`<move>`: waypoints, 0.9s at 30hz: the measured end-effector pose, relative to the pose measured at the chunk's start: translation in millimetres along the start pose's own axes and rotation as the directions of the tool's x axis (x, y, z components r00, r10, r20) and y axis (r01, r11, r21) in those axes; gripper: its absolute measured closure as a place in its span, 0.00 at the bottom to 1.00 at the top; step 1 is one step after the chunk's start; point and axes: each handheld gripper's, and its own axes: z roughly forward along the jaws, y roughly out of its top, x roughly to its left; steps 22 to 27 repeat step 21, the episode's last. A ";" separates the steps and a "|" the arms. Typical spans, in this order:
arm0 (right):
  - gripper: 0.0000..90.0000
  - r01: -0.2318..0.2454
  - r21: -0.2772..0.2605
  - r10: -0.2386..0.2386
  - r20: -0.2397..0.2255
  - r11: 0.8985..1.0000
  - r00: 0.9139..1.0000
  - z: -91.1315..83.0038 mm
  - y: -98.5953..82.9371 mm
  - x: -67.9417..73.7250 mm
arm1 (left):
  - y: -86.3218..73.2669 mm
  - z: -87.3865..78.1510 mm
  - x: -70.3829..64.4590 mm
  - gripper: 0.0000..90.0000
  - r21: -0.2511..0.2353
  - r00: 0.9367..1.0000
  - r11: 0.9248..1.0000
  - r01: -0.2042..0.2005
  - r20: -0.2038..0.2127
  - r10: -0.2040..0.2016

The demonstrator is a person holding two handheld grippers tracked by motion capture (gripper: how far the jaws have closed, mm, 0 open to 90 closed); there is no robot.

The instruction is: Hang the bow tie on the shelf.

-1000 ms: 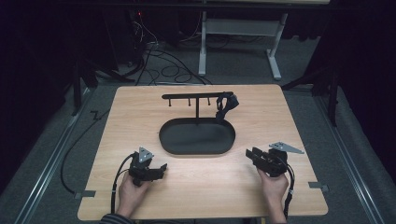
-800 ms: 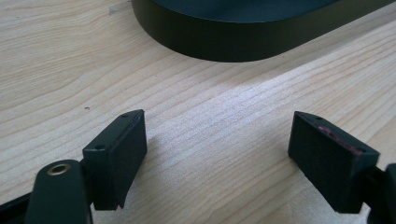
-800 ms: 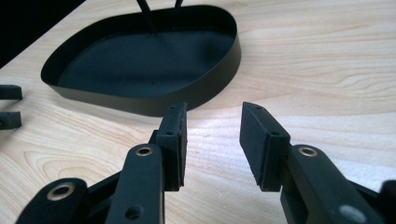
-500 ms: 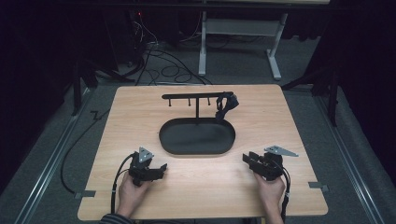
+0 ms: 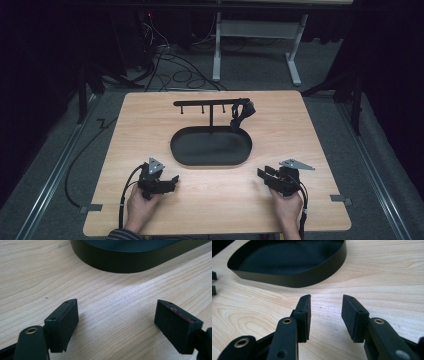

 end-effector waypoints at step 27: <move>0.58 0.172 0.102 -0.184 0.131 0.980 0.974 16.6 -10.2 25.9 | 0.0 0.1 -0.1 0.22 0.000 1.000 1.000 0.001 -0.001 -0.001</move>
